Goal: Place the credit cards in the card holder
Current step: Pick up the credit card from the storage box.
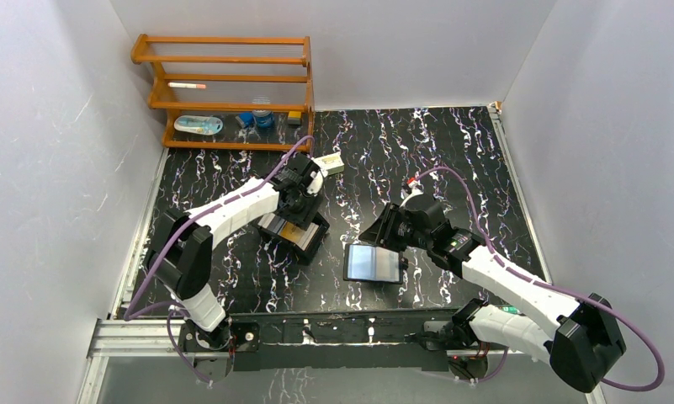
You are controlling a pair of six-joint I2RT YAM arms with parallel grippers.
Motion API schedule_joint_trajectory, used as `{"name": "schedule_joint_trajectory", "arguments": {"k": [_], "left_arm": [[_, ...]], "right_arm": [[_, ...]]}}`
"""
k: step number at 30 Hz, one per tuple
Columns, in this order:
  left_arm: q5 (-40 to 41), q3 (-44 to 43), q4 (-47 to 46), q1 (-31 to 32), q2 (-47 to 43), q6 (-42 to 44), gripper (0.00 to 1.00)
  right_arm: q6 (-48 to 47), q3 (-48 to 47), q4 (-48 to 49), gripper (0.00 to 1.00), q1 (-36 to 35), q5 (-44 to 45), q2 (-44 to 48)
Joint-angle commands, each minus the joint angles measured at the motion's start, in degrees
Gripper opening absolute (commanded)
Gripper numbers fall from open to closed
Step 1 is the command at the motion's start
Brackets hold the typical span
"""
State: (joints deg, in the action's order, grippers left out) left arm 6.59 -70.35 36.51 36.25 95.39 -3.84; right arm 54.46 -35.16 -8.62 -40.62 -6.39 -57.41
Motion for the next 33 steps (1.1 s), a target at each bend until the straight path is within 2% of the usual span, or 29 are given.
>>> {"name": "schedule_joint_trajectory", "arguments": {"k": [1, 5, 11, 15, 23, 33], "left_arm": [[1.7, 1.0, -0.1, 0.1, 0.8, 1.0, 0.53], [5.7, 1.7, 0.0, 0.0, 0.9, 0.8, 0.56], [7.3, 0.6, 0.2, -0.4, -0.8, 1.0, 0.38], [8.5, 0.1, 0.3, -0.8, -0.3, 2.3, 0.32], [9.8, 1.1, -0.4, -2.3, 0.8, 2.8, 0.32], [7.4, 2.0, -0.9, -3.5, 2.5, 3.3, 0.26]], "right_arm": [[-0.7, -1.1, 1.6, 0.45, -0.2, 0.6, 1.6], [-1.2, -1.4, 1.3, 0.45, -0.2, 0.6, 1.6], [-1.4, -1.5, 1.0, 0.45, -0.2, 0.7, 1.6], [-1.3, -1.5, 1.2, 0.45, -0.2, 0.7, 1.4], [-1.5, -1.2, 0.8, 0.45, -0.2, 1.3, 2.0], [-1.5, -0.8, 0.9, 0.45, -0.2, 1.4, 2.2]]}}
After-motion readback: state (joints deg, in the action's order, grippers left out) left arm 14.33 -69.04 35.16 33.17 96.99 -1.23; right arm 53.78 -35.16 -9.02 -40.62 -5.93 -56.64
